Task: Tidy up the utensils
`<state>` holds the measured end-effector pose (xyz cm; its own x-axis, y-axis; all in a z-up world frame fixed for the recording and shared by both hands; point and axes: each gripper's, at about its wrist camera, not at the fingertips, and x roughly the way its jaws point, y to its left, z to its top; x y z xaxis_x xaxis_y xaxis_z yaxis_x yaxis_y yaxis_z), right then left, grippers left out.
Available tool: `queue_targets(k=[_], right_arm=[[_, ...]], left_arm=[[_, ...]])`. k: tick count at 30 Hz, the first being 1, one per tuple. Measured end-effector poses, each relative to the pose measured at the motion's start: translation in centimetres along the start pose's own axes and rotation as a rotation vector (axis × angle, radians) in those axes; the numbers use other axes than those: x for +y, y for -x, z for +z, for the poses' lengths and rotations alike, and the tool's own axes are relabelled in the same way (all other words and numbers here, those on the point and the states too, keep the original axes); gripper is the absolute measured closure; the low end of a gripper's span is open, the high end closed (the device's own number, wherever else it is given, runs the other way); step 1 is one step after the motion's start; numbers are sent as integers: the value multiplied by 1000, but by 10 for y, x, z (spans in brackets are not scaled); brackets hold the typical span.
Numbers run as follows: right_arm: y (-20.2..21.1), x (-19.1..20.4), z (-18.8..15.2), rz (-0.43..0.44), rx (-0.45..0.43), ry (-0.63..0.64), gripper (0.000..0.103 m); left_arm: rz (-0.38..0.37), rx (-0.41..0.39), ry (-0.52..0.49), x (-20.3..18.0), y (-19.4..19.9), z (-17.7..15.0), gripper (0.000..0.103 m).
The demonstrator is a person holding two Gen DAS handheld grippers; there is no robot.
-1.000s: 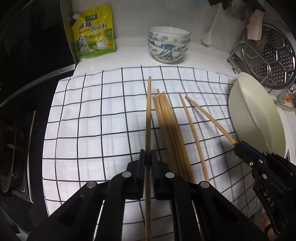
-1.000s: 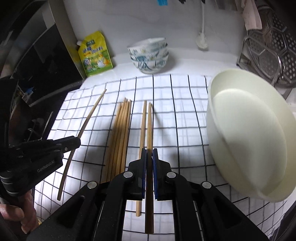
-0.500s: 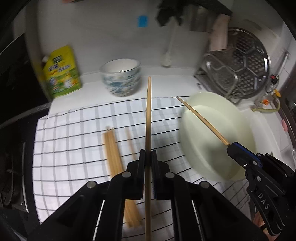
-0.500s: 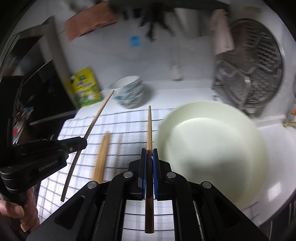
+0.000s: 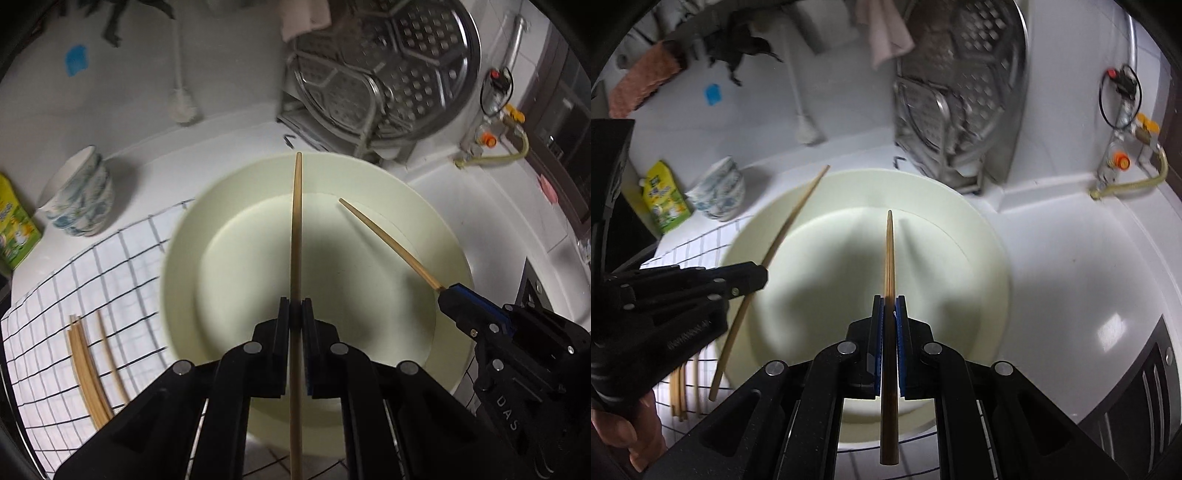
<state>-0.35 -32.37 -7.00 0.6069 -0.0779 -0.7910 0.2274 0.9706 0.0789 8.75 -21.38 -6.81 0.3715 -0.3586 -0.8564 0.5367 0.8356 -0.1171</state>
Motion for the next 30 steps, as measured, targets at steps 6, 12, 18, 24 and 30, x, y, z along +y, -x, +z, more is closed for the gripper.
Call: queue_targets(k=[6, 12, 18, 24, 30], right_arm=[[-26, -20, -5, 3, 54, -25, 97], [-41, -27, -4, 21, 79, -32, 97], [-45, -32, 2, 32, 82, -41, 94], [-31, -36, 6, 26, 42, -55, 69], [-20, -32, 4, 30, 36, -52, 67]], left_arm=[[20, 72, -13, -8, -34, -2, 96], [58, 95, -26, -10, -48, -1, 96], [92, 99, -4, -7, -48, 4, 94], [131, 40, 22, 4, -29, 6, 44], [139, 11, 61, 17, -8, 3, 43]])
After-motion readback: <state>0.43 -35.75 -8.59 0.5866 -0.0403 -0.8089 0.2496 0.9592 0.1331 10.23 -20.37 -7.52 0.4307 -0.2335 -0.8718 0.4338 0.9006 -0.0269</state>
